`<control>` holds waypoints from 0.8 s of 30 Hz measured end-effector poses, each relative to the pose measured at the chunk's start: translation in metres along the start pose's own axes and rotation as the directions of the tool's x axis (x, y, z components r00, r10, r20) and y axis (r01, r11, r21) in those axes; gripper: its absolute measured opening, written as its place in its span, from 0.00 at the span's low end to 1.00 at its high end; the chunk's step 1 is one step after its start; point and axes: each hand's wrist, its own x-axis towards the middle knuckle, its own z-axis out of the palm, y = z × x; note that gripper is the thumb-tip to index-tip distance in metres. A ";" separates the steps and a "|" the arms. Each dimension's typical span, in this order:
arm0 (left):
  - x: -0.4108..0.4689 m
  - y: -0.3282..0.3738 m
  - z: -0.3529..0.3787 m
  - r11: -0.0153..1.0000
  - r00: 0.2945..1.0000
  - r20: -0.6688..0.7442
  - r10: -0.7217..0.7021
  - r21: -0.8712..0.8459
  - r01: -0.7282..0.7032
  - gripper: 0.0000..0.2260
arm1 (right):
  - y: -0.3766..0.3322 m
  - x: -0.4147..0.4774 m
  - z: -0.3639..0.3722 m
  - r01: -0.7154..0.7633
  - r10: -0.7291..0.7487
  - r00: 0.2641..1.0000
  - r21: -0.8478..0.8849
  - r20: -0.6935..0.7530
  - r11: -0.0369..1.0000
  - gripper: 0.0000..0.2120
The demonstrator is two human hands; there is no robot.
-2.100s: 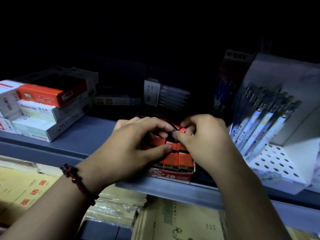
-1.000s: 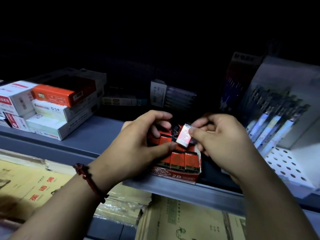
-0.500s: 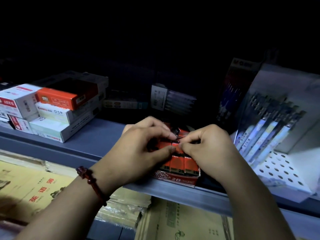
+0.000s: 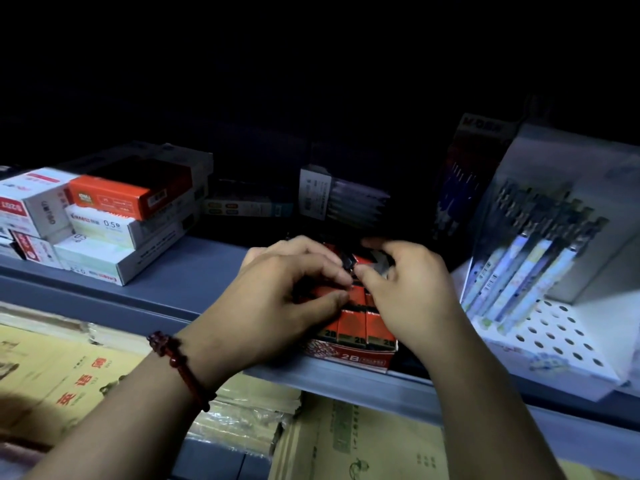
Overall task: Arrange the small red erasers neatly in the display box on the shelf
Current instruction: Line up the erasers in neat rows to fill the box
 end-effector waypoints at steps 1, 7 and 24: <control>0.000 0.000 0.000 0.998 1.000 -0.011 -0.026 -0.050 0.025 0.09 | 0.000 0.000 -0.001 -0.007 0.008 1.000 0.015 -0.001 1.000 0.17; -0.004 0.001 0.001 0.989 0.984 -0.126 -0.125 -0.098 0.113 0.19 | 0.002 -0.006 -0.008 0.028 -0.032 0.999 0.107 0.040 0.994 0.18; -0.006 0.004 0.004 0.954 0.991 -0.097 -0.096 -0.294 0.064 0.17 | -0.002 -0.013 -0.018 0.146 -0.181 0.977 0.256 0.115 0.955 0.18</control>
